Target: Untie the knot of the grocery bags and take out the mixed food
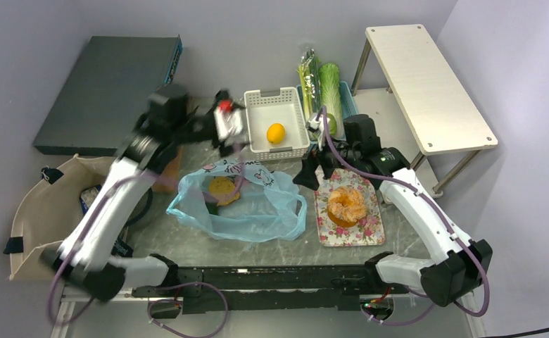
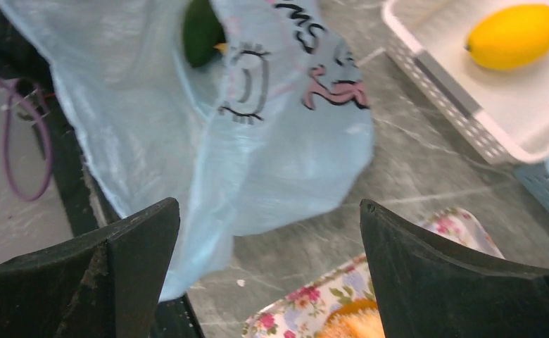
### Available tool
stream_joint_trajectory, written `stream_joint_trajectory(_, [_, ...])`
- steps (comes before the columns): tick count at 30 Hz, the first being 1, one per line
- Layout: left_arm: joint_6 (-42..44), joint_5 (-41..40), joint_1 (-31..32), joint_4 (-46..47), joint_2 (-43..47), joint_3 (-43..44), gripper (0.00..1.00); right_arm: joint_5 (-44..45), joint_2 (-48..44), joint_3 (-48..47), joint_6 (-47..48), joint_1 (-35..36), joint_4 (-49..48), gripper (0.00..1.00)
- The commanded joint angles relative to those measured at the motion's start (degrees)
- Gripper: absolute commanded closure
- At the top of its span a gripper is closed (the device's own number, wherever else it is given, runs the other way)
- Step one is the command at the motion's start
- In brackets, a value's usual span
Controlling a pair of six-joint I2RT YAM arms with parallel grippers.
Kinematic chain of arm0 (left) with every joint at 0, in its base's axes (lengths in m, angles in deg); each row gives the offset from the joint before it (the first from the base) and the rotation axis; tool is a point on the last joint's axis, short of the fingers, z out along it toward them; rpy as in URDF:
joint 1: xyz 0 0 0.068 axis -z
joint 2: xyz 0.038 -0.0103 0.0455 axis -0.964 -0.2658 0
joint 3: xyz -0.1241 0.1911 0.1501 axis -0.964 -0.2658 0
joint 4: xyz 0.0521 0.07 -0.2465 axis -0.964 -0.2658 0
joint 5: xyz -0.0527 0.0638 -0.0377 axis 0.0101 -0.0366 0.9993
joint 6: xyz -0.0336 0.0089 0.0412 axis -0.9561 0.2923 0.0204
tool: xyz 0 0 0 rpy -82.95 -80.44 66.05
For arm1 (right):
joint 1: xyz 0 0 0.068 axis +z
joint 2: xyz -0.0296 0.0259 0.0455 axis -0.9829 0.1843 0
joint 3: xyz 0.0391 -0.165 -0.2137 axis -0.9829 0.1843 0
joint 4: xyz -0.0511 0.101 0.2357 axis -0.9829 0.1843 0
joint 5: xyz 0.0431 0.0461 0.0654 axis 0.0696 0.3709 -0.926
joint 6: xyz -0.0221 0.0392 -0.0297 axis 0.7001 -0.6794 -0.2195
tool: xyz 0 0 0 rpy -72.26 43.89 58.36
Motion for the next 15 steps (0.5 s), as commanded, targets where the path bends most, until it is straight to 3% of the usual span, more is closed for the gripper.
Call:
stream_joint_trajectory(1, [21.94,9.57,0.64,-15.20,13.35,-13.38,0.21,-2.16,-0.59,-1.53,-0.34,3.82,0.39,0.01])
stream_joint_trajectory(3, [26.80,6.85,2.00,-20.15,17.01,-17.84,0.35,-0.59,-0.54,-0.46,0.21,5.33,0.59,0.00])
stream_joint_trajectory(6, [27.81,-1.26,6.59,-20.89,19.32,-24.93,0.48,1.28,0.19,1.04,0.97,7.80,0.47,0.00])
stream_joint_trajectory(9, [26.84,-9.63,11.04,-19.57,17.59,-28.41,0.53,2.42,1.11,2.30,1.51,9.14,-0.06,0.00])
stream_joint_trajectory(15, [27.77,-24.47,13.47,-16.85,10.39,-33.25,0.58,2.49,1.95,4.60,2.33,10.48,-1.21,0.03])
